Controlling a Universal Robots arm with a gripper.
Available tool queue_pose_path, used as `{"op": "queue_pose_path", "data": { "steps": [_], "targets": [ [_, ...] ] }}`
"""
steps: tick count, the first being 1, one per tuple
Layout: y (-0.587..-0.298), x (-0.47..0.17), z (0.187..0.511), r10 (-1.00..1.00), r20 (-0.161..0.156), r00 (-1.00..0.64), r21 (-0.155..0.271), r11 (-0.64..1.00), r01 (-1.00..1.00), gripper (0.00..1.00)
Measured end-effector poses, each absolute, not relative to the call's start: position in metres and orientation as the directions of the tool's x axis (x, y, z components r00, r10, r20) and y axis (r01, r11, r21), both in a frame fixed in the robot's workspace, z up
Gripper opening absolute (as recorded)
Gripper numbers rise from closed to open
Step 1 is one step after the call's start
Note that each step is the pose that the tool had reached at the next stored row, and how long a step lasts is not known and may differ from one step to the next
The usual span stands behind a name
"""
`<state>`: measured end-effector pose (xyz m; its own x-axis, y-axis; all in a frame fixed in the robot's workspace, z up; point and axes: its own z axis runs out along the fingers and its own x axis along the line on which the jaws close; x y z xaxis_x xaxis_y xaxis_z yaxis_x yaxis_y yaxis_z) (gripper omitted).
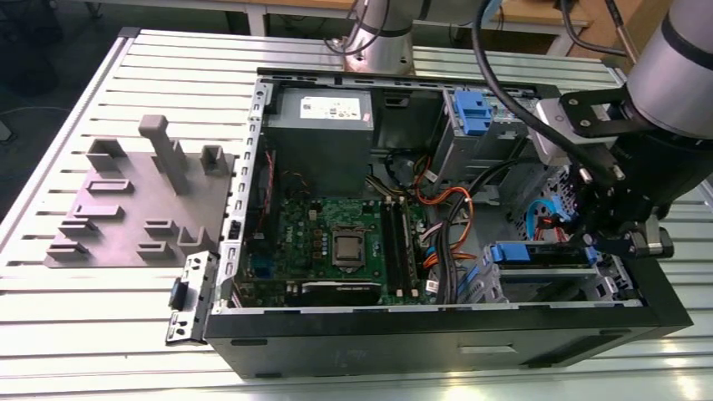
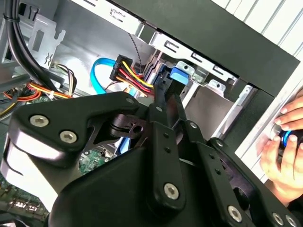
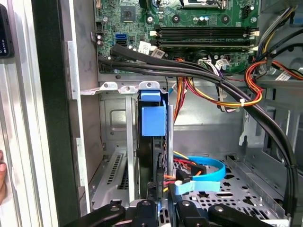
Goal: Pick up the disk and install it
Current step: 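Insert the first disk wire, then insert the second disk wire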
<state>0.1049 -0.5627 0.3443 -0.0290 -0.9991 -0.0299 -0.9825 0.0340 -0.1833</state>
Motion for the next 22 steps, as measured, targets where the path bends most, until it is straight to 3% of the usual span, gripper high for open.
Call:
{"op": "queue_pose_path", "data": {
  "steps": [7,10,22],
  "targets": [
    [-0.5627,0.1049,0.3463,-0.999,-0.030,-0.029,-0.183,0.034,-0.983,0.22],
    [-0.5627,0.1048,0.3464,-0.999,-0.030,-0.029,-0.183,0.034,-0.983,0.11],
    [-0.5627,0.1049,0.3464,-0.999,-0.030,-0.029,-0.182,0.034,-0.983,0.11]
  ]
}}
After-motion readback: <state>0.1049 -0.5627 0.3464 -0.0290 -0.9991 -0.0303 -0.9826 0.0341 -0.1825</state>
